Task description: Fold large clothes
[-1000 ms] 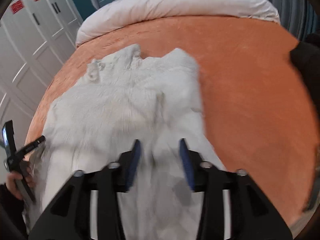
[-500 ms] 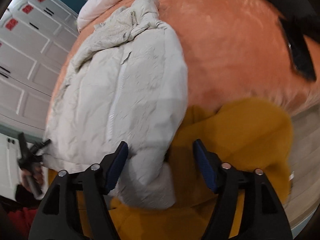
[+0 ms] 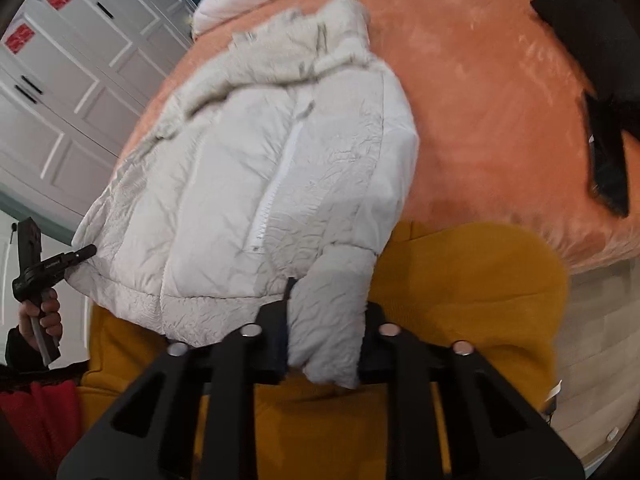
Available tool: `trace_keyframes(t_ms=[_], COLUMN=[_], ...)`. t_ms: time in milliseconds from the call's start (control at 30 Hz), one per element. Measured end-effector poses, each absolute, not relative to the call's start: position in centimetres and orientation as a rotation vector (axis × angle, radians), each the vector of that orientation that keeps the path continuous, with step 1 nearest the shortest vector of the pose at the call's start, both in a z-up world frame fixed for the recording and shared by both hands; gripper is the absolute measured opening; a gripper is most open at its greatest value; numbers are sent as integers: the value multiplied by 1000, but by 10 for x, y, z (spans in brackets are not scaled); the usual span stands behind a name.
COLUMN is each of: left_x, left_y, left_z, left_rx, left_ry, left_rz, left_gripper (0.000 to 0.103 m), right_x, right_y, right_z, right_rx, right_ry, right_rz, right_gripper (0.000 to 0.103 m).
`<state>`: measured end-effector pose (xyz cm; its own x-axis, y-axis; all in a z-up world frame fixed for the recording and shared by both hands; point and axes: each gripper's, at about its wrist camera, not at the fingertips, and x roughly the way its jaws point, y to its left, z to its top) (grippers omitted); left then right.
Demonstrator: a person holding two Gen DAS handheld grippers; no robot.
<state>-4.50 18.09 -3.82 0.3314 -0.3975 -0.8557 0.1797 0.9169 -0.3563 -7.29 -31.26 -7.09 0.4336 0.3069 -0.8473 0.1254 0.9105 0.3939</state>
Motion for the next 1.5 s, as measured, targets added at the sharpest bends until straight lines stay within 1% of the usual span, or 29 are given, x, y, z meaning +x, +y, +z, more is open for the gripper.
trace_keyframes(t_ms=[67,133,233,300,367,400,467,500,567,600,667,733,833,900,967,1067,1200,1267,1300,1367,1467,1500], left_x=[-53,-58,-71,-81,-88,-87,-74,-65,-39,-18,26,73,143,179,198,210,208,204,203,203,198,194], left_y=[177,174,180,192,206,209,210,210,208,204,198,186,169,172,184,203,210,209,207,214,229,240], left_z=[-14,3,24,41,69,78,106,114,125,128,120,101,55,27,14,23,50,62,67,71,76,81], left_rx=[-168,-146,-138,-170,-263,-291,-339,-351,-359,-361,-378,-357,-315,-352,-418,-431,-368,-293,-268,-247,-261,-263], left_ry=[1129,1112,1140,1163,1146,1122,1014,970,882,835,810,819,882,954,1004,1030,1050,1078,1094,1136,1155,1137], left_rz=[-423,-443,-462,-461,-459,-456,-443,-436,-419,-409,-383,-347,-233,-188,-192,-284,-472,-549,-585,-633,-658,-647], left_gripper=[9,8,7,7,7,7,8,8,12,13,19,19,20,21,21,22,26,27,28,29,29,29], right_x=[-76,-75,-88,-107,-119,-121,-111,-97,-73,-52,-2,46,109,132,139,135,129,129,134,136,126,118], right_y=[-314,-308,-293,-284,-293,-300,-317,-334,-357,-371,-388,-388,-388,-389,-393,-395,-397,-406,-416,-432,-450,-459], right_z=[-48,-31,-15,-3,14,29,56,70,78,76,59,35,-8,-24,-28,-20,-14,-21,-27,-35,-26,-18], right_rx=[432,405,342,273,358,394,453,528,617,678,736,725,779,832,889,905,843,920,999,1123,1189,1199], right_ry=[1074,1063,1118,1163,1139,1085,959,854,745,694,643,654,701,711,686,612,619,612,614,613,574,532], right_rz=[158,203,333,422,476,477,450,421,368,324,263,199,124,90,104,191,221,269,313,378,454,466], right_gripper=[11,11,10,10,10,10,10,10,10,10,11,12,14,16,18,22,22,23,24,25,29,34])
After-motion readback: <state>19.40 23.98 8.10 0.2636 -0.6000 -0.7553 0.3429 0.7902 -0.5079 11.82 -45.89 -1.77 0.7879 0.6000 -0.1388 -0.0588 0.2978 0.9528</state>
